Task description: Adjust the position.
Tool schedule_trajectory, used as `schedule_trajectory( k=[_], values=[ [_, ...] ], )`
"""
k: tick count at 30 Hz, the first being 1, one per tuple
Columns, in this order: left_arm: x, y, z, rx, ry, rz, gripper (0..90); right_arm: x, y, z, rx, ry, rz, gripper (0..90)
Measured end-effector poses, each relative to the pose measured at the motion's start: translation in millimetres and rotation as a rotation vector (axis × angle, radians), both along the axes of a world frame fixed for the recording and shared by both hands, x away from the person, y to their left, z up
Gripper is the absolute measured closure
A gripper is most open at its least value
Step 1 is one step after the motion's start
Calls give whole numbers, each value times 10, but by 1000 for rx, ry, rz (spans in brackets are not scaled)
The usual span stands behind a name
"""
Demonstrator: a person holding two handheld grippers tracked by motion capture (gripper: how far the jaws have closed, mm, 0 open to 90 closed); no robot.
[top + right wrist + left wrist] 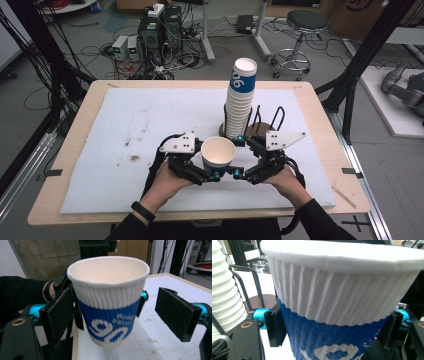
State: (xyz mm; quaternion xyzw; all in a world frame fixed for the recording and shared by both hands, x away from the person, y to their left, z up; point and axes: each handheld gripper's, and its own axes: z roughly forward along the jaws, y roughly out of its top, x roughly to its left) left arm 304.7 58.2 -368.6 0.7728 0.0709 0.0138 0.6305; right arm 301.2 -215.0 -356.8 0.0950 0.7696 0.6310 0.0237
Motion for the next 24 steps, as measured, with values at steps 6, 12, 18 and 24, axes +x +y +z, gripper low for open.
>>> schedule_trajectory(
  k=[6, 12, 18, 24],
  values=[
    [11, 66, 48, -17, 5, 9, 253, 16, -74, -7, -4, 0, -14, 158],
    [12, 111, 87, -34, 8, 16, 253, 31, -118, -25, -17, 2, -23, 158],
    [16, 131, 113, -54, 15, 16, 254, 33, -91, -72, -48, 0, -11, 158],
    [4, 119, 121, -63, 19, 11, 254, 26, -17, -135, -73, 3, 3, 158]
  ],
)
